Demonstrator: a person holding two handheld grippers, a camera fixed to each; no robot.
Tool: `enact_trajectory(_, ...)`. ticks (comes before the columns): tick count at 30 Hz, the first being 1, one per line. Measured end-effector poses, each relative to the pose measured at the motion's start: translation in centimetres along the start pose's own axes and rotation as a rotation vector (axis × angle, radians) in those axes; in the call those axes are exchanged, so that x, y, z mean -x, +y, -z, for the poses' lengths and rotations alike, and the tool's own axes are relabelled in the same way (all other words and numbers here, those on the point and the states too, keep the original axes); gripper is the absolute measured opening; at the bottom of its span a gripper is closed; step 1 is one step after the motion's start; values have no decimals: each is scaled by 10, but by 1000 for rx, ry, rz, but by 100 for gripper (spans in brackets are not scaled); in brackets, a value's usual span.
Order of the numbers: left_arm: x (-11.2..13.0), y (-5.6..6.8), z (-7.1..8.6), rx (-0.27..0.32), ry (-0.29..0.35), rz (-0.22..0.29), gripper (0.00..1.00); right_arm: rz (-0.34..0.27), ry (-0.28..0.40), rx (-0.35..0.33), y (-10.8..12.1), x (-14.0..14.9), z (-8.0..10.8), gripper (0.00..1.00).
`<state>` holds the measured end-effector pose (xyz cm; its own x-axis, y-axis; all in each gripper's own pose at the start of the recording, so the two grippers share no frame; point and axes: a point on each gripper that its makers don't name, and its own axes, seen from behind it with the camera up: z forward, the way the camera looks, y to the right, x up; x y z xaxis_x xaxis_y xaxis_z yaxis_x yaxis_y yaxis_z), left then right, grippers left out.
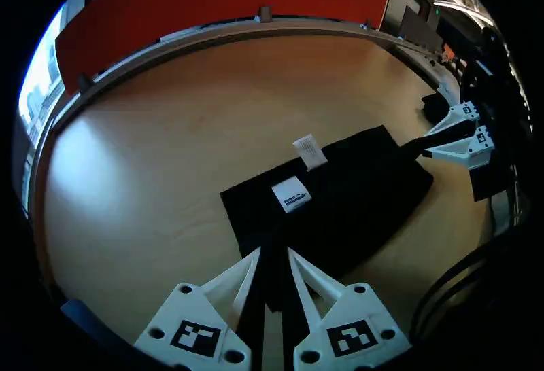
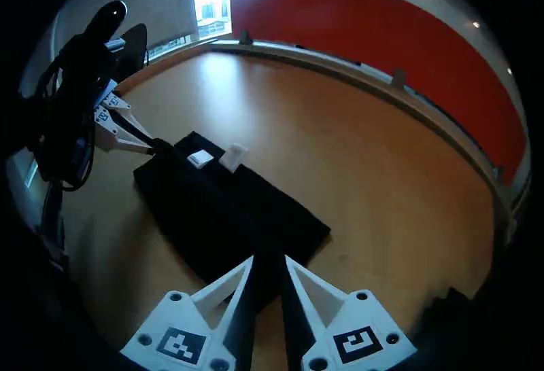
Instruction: Fold towel
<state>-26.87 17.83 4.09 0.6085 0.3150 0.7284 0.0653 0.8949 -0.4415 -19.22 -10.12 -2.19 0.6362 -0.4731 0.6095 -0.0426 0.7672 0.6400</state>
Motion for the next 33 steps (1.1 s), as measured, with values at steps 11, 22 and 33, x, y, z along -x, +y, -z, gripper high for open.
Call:
enact_trajectory(11,-1,-9,-15,-21,0,-5,32,-26,-13,39,11,7,-15,26)
enact_trajectory(22,-5,-22,-23,-55,-4,-24,45,-30,-16,79,24,6,-24,49)
enact_trajectory(33,-15,-35,-27,-85,1,-53,64,-38,-14,114,37,2,-29,65)
